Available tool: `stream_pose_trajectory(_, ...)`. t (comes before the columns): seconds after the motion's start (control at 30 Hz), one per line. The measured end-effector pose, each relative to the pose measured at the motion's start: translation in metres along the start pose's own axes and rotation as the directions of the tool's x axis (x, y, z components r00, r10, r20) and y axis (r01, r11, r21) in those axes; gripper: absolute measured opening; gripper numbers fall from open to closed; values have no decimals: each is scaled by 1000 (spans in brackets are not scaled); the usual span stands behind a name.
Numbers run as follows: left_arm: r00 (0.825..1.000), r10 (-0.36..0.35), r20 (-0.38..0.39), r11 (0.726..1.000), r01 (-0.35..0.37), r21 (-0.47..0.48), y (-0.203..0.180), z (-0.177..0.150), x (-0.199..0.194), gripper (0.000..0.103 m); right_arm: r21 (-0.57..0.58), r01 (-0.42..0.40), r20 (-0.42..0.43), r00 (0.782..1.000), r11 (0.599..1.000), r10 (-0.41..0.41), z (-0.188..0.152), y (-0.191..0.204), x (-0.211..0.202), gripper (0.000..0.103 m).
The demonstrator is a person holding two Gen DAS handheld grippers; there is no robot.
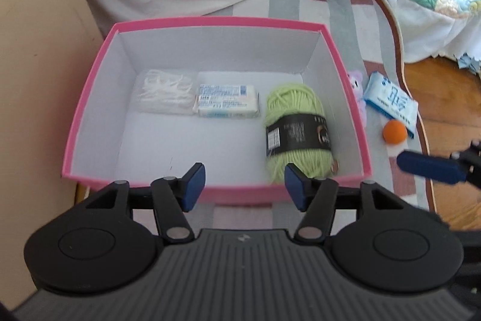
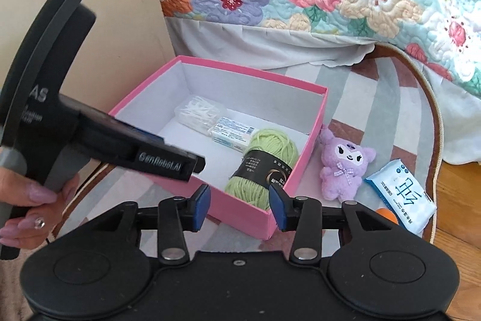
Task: Organize objects
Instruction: 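Open the left gripper and raise it out of the pink box, then move the left tool toward the orange sponge and open it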
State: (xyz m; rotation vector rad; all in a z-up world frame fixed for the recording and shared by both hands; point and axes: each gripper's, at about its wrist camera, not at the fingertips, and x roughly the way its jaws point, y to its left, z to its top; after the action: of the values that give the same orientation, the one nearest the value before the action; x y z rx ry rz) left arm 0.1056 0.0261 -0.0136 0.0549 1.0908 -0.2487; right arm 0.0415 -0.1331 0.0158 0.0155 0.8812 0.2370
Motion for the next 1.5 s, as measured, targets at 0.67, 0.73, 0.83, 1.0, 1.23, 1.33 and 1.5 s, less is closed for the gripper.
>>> stream_pose_trajectory(0.67, 995, 100, -9, 994, -99, 54, -21, -34, -74, 74, -65, 23, -48, 998, 998, -26, -7, 14, -47, 70)
stream_pose_trajectory(0.73, 994, 105, -5, 992, -105, 64, -25, -36, -78, 77, -65, 28, -52, 998, 998, -31, -9, 12, -49, 72)
stream_pose_trajectory(0.83, 992, 123, -13, 990, -122, 76, -32, -38, -80, 78, -52, 23, -54, 998, 998, -25, -13, 9, -55, 73)
stream_pose_trajectory(1.0, 990, 132, -52, 988, -127, 93, -44, -45, -80, 78, -49, 19, -59, 998, 999, -22, -20, 5, -64, 76)
stream_pose_trajectory(1.23, 986, 150, -71, 985, -143, 94, -53, -56, -81, 78, -55, 22, -62, 998, 998, -26, -28, 0, -74, 81)
stream_pose_trajectory(1.33, 986, 148, -76, 985, -140, 99, -57, -58, -81, 78, -54, 26, -65, 997, 998, -29, -33, -2, -76, 85)
stream_pose_trajectory(1.5, 989, 124, -79, 987, -114, 118, -65, -61, -78, 79, -43, 26, -75, 997, 999, -29, -42, -10, -76, 85)
